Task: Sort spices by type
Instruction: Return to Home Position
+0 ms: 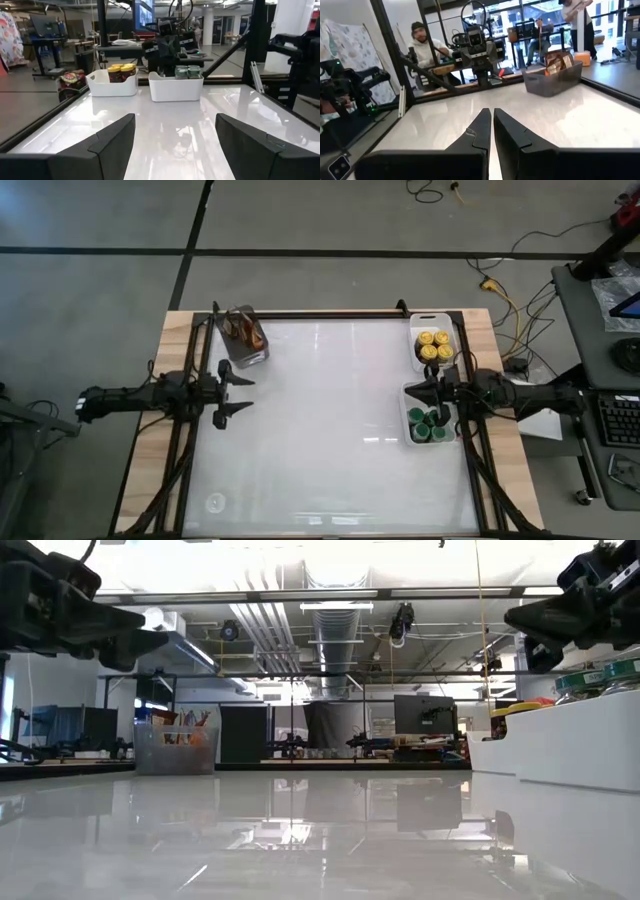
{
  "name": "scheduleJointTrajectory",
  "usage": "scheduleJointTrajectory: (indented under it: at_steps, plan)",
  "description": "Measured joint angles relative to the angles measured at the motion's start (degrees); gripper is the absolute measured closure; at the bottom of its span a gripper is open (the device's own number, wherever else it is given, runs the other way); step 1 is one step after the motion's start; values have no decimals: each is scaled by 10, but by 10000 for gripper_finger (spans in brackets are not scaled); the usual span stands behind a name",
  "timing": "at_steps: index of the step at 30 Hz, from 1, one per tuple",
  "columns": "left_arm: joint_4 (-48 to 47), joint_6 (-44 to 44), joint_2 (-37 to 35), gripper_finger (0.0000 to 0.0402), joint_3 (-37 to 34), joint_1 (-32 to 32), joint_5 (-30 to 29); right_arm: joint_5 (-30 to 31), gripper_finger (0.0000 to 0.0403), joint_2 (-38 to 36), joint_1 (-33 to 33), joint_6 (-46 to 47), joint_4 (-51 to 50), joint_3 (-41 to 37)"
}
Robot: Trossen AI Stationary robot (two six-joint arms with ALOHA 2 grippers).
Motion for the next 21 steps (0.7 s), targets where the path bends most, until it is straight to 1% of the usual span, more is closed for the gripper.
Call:
scheduleJointTrajectory:
  at_steps: [21]
  plan:
    - [1, -8, 7, 141, 0, 0, 0, 0, 390, 2, 0, 0, -7, 0]
